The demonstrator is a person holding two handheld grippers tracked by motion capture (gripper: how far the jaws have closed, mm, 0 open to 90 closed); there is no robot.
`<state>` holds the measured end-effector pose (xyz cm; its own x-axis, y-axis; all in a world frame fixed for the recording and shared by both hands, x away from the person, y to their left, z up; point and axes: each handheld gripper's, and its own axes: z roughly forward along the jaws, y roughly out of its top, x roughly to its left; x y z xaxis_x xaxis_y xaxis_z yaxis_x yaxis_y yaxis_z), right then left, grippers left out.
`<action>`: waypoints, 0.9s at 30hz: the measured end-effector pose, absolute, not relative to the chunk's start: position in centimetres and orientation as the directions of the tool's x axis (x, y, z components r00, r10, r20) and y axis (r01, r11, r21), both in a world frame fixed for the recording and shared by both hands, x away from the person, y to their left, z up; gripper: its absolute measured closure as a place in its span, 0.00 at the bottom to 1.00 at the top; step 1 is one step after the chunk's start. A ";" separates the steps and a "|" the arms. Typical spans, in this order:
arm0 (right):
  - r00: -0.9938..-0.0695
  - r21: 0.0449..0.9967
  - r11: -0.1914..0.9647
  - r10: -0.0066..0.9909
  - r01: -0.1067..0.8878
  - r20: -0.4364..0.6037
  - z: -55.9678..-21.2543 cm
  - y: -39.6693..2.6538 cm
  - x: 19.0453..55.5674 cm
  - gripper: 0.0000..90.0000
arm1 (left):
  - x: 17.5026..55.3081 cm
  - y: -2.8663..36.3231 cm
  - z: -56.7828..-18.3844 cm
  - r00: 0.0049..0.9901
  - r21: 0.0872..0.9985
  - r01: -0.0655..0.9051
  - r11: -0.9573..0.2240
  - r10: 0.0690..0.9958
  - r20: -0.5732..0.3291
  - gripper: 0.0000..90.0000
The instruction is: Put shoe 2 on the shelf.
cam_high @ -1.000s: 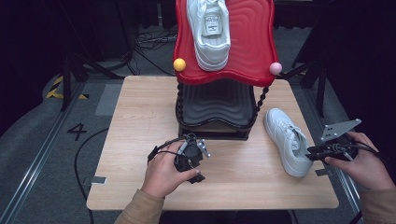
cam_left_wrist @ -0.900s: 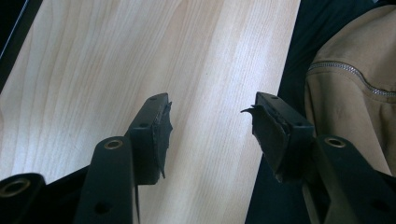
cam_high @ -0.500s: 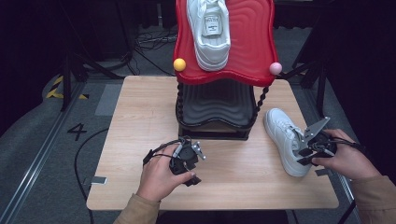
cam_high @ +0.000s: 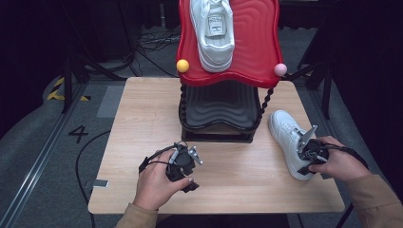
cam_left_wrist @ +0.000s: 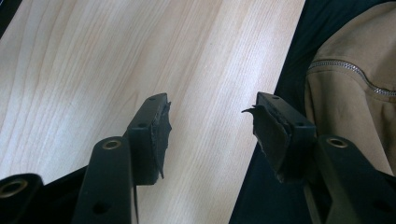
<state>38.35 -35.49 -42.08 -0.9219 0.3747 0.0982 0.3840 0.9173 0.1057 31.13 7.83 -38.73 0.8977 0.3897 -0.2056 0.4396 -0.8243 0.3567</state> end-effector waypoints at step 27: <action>-0.858 0.127 0.850 0.498 0.512 0.127 -40.5 -34.5 39.1 0.85 | 31.4 9.5 -38.5 0.894 0.381 0.448 -0.809 0.396 -0.209 0.52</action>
